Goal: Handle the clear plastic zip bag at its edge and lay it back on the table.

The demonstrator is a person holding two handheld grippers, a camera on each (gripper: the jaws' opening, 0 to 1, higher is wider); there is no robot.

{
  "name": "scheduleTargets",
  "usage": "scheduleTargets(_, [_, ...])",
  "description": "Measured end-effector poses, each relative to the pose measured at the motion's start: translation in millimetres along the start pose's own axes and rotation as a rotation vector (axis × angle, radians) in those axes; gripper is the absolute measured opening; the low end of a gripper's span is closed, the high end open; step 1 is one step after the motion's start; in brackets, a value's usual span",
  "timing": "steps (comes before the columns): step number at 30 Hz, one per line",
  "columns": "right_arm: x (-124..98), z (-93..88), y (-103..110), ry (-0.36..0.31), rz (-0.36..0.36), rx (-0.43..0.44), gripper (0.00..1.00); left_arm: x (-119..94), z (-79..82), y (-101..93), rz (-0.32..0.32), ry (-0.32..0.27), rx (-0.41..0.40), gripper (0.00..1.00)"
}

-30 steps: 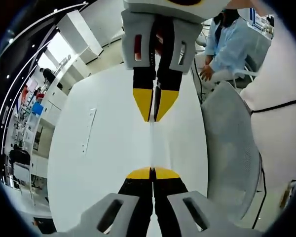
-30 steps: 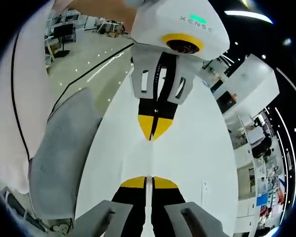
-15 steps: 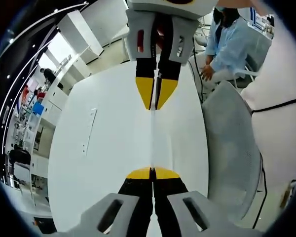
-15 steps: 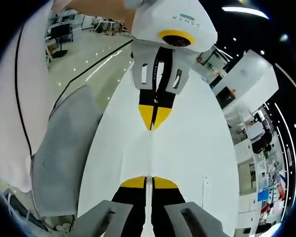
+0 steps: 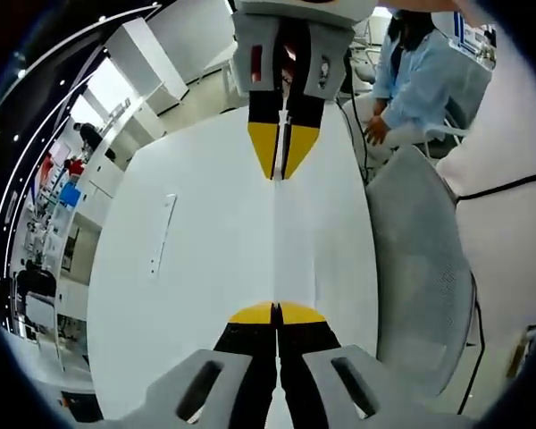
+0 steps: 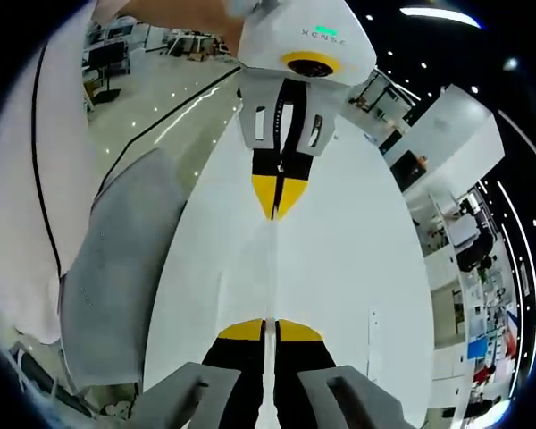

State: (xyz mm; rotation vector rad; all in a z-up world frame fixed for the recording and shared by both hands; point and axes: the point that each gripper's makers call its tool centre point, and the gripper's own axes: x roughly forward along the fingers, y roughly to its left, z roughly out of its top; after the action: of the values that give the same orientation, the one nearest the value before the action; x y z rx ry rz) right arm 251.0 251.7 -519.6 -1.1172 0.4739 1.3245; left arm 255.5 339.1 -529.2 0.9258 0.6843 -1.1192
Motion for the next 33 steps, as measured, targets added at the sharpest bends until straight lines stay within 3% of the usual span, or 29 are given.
scheduleTargets(33, [-13.3, -26.8, -0.5, 0.037, -0.005, 0.038, 0.0, -1.0, -5.7, 3.2, 0.01, 0.005, -0.008, 0.0])
